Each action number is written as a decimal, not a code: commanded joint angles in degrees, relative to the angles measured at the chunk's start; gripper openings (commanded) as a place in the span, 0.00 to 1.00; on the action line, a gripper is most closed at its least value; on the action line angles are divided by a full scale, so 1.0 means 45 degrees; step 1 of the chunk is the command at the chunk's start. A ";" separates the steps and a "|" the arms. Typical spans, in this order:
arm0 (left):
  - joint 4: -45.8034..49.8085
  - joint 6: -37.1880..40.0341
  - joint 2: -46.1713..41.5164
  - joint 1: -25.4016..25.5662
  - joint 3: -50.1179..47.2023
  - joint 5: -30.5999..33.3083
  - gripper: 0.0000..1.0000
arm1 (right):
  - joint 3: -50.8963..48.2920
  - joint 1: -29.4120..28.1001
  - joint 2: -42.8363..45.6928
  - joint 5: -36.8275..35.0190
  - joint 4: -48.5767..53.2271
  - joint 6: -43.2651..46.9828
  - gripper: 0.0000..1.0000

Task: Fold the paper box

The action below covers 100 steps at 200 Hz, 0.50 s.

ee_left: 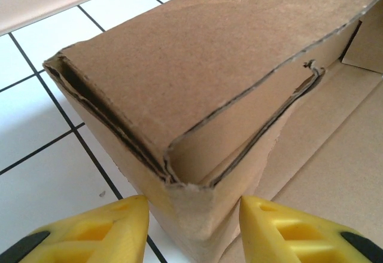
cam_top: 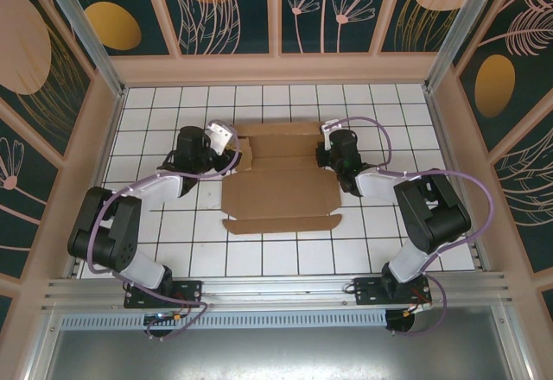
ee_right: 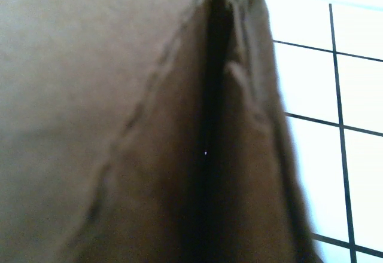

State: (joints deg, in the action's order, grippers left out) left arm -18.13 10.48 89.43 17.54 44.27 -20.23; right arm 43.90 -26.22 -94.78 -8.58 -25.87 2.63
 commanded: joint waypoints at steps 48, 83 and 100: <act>0.0234 -0.0060 0.0558 0.0172 0.0848 0.0009 0.48 | 0.0418 -0.0092 -0.0086 0.0313 -0.0089 -0.0156 0.00; 0.0522 -0.0035 0.0672 0.0171 0.0972 0.0615 0.53 | 0.0431 -0.0098 -0.0103 0.0364 -0.0072 -0.0175 0.00; 0.0677 -0.0091 0.0833 0.0174 0.1145 0.0861 0.55 | 0.0446 -0.0108 -0.0086 0.0383 -0.0026 -0.0161 0.00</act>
State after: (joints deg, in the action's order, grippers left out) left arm -16.36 10.28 91.77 17.82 47.20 -18.26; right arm 43.90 -26.24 -94.78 -8.69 -25.47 2.59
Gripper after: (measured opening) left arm 0.536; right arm 0.098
